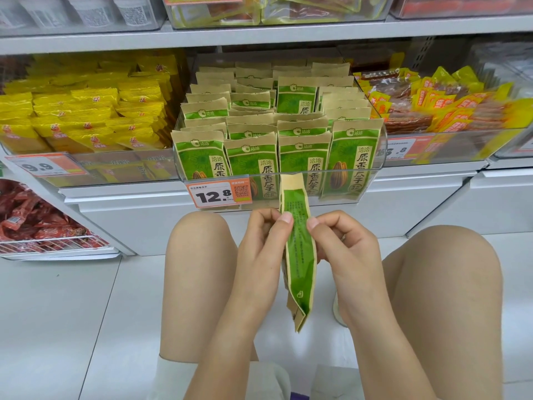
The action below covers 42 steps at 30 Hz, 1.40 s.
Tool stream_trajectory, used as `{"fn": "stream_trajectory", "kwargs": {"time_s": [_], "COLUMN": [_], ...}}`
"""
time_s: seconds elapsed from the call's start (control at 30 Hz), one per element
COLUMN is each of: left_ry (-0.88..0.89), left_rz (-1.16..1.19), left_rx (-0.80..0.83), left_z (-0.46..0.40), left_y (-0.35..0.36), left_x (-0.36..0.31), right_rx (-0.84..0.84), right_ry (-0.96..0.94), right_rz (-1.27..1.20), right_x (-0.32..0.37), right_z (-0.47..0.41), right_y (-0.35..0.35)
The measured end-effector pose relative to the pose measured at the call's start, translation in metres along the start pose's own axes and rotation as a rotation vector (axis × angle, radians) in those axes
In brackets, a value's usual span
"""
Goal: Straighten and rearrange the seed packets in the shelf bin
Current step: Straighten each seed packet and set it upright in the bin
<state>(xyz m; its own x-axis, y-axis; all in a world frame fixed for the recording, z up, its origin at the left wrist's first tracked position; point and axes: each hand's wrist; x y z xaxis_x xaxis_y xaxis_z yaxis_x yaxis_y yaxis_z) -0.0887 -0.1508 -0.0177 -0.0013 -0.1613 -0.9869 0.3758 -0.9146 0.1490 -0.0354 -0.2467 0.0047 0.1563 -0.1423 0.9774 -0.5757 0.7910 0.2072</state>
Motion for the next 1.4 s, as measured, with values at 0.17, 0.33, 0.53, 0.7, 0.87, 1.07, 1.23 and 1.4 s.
{"fn": "stream_trajectory", "kwargs": {"time_s": [0.17,0.33,0.53,0.7,0.87,1.07,1.23,1.4], "left_ry": [-0.086,-0.182,-0.136,-0.055,-0.031,-0.034,-0.047,-0.106], "left_rz": [-0.063,-0.128,-0.038,0.126,0.119,0.122,0.153,0.321], "left_rx": [0.184,0.333,0.223,0.024,0.022,0.073,0.065,0.144], "left_z": [0.001,0.004,0.002,-0.003,0.0,0.002,0.002,0.001], "left_y": [-0.004,-0.008,-0.006,-0.01,-0.012,-0.011,-0.012,-0.009], "left_x": [0.003,0.014,0.013,0.007,0.005,0.003,0.004,-0.002], "right_rx": [-0.101,-0.203,-0.091,0.147,0.192,0.221,0.235,0.186], "right_ry": [-0.071,-0.123,-0.105,0.025,0.039,0.012,-0.01,-0.071], "right_rz": [0.028,0.0,0.026,0.101,0.067,0.067,0.097,0.278], "right_x": [0.0,0.006,0.004,-0.004,-0.003,0.0,-0.003,-0.014], "right_z": [0.0,-0.002,-0.002,-0.001,0.0,0.001,0.001,0.001], "right_y": [-0.003,-0.012,-0.02,-0.016,-0.014,-0.012,-0.013,-0.007]}}
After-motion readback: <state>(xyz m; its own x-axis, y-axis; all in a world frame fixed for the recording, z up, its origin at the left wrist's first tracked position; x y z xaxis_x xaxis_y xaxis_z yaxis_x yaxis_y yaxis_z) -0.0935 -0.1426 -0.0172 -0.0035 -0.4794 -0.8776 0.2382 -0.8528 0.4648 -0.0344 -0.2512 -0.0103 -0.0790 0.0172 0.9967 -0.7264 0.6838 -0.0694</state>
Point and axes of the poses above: each hand's wrist, its own z-axis away from the middle knuckle, its own y-axis out of the palm, x = y × z, and after that the axes turned 13 degrees about x, right-handed
